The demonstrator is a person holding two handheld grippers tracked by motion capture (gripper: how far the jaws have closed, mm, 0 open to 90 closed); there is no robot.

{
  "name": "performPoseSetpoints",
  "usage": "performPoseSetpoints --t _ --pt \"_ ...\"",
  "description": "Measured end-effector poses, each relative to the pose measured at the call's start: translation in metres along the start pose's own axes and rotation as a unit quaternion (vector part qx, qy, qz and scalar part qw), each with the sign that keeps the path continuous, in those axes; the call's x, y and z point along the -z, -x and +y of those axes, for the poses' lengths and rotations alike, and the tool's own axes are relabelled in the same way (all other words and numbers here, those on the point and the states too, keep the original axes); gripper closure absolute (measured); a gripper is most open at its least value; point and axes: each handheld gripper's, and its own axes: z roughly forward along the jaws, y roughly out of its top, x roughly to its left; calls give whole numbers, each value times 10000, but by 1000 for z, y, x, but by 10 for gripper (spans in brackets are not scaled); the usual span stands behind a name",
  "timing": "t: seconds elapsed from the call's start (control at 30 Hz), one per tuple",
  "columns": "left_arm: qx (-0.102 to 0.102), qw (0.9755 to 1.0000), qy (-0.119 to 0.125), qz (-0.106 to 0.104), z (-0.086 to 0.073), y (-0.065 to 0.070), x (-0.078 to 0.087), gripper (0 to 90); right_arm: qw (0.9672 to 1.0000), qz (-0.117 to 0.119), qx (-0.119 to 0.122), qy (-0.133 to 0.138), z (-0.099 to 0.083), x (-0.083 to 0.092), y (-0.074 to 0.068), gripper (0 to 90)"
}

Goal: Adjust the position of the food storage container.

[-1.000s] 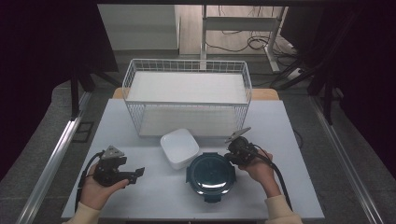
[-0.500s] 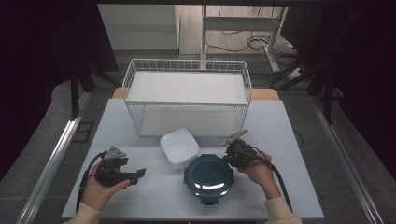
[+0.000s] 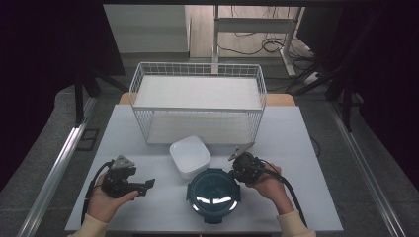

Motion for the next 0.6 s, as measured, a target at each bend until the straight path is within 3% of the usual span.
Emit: performPoseSetpoints --t 0.3,0.6 --pt "-9 10000 -2 -10 0 1 0 190 9998 131 124 4 6 -6 -11 898" --pt "9 10000 18 -17 0 0 1 189 9995 214 -132 204 1 -4 -7 897"
